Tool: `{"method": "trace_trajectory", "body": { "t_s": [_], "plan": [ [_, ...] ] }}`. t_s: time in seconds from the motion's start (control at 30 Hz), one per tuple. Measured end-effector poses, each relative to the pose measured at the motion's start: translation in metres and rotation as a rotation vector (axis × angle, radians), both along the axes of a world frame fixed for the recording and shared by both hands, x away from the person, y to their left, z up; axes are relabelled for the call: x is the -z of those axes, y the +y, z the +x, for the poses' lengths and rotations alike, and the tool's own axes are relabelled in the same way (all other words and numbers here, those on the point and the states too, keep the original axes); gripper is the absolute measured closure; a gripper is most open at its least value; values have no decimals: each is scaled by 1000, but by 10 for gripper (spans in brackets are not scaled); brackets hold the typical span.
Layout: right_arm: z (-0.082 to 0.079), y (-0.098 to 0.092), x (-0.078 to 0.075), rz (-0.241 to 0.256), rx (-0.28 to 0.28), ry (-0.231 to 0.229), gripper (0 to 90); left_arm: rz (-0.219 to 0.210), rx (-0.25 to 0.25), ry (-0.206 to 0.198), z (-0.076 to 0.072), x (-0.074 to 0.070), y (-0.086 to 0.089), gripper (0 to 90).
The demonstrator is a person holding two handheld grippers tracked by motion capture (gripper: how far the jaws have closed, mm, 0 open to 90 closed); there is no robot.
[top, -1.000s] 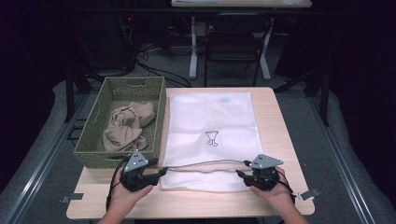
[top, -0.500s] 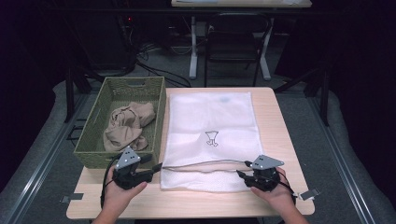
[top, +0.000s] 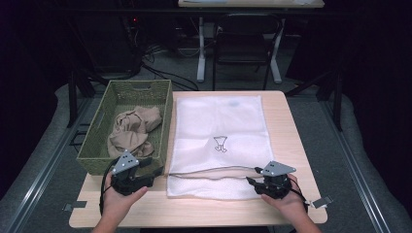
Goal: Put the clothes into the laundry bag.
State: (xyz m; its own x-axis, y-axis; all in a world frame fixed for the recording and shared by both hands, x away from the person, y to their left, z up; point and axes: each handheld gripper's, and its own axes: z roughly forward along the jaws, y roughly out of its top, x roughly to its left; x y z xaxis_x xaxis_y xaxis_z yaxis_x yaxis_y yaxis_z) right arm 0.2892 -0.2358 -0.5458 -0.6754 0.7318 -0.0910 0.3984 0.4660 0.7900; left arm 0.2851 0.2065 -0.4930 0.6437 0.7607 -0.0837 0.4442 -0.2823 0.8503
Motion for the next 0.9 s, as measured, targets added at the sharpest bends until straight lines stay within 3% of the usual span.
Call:
{"method": "trace_trajectory", "body": {
  "t_s": [0.6,0.9],
  "plan": [
    [1,0,1,-4,0,0,507,-23,-91,-11,3,-5,21,432],
    [1,0,1,0,5,0,506,-45,-143,8,6,-8,33,432]
  ]
}}
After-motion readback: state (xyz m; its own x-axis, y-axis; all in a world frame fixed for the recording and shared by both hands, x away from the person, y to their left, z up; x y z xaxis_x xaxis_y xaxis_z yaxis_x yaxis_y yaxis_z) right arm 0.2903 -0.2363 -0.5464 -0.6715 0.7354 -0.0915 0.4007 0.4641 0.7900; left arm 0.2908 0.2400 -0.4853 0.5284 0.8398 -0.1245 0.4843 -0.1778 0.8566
